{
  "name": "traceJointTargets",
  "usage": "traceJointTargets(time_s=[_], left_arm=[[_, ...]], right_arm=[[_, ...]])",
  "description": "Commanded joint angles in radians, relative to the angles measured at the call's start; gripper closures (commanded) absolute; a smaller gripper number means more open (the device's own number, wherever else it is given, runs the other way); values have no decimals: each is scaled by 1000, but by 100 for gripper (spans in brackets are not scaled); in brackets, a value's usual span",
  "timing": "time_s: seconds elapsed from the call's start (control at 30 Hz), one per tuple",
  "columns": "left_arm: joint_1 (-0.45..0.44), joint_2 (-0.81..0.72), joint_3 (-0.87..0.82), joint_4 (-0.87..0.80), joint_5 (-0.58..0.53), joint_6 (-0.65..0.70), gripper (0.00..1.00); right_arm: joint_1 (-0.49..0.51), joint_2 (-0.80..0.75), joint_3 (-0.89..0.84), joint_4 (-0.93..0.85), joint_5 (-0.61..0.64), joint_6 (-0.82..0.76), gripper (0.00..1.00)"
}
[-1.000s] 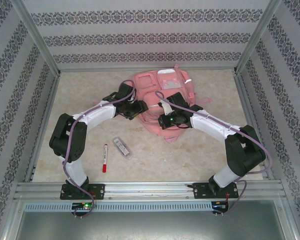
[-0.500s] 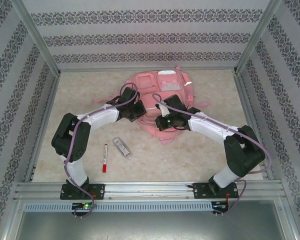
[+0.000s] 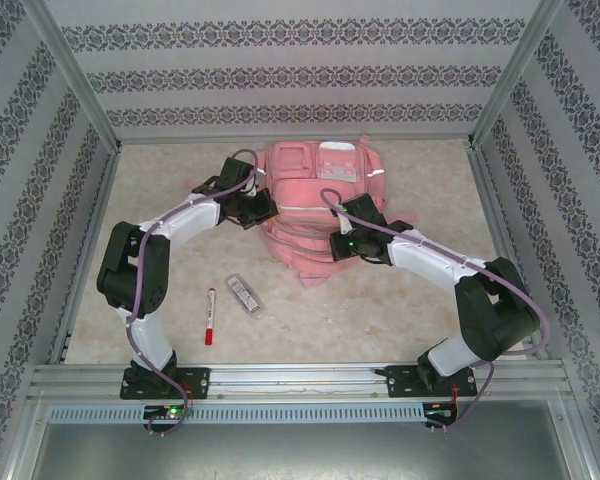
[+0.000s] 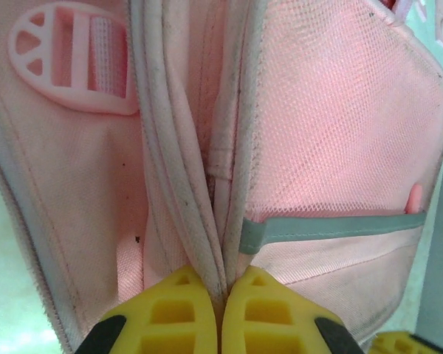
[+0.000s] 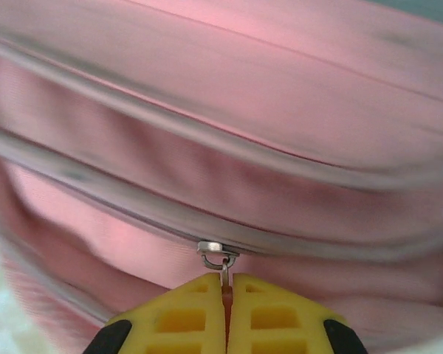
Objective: Pack the student bag
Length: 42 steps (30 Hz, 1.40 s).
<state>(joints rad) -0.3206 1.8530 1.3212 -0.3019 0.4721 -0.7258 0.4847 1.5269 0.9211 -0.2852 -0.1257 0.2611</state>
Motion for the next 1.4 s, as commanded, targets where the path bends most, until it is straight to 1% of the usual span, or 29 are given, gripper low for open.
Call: traceJointTargets(time_s=[0.0,0.07,0.13,0.2,0.27,0.33,0.4,0.43,0.5,0.53,0.6,0.67,0.73,0.8,0.9,1.0,1.2,1.37], left_arm=[[76,60,112,-79,-10,172,100],[93,123,202,-175,-27,222,100],[109,180,280,-237,-33,241,100],[119,218,324,-241,-27,238,100],[123,238,348,-223,-45,223,97],[124,258,375,-214,-73,202,84],[124,277,404,-242,-71,165,62],[124,278,407,-259,-50,140,56],[120,228,354,-264,-17,98,50],[116,190,311,-260,-29,82,49],[110,89,214,-308,-134,37,47],[106,2,135,-331,-183,17,46],[93,-74,59,-321,-196,-18,45],[69,-138,-9,-282,-185,-68,44],[16,-198,-69,-223,-199,-150,44],[-37,-215,-93,-151,-213,-221,43],[-92,-159,-113,-75,-211,-345,41],[-150,-118,-112,-42,-244,-402,42]], right_arm=[[-34,-17,-25,-66,37,-11,100],[-29,-19,-24,-67,22,-26,100],[-26,-25,-25,-54,-16,-36,100],[-19,-30,-26,-40,-49,-44,100],[-7,-33,-19,-31,-72,-55,100],[8,-33,-9,-21,-105,-69,100],[29,-26,2,-6,-123,-63,100],[36,-20,10,2,-132,-53,100],[47,-2,33,18,-162,-27,100],[53,5,43,24,-169,-16,100],[69,17,62,43,-178,-2,100],[86,25,79,54,-179,6,100],[100,36,98,57,-187,9,100],[115,47,117,56,-195,7,100],[133,60,140,52,-199,-4,100],[149,73,151,57,-204,-2,100],[180,88,153,91,-205,22,100],[210,85,144,118,-197,38,100]])
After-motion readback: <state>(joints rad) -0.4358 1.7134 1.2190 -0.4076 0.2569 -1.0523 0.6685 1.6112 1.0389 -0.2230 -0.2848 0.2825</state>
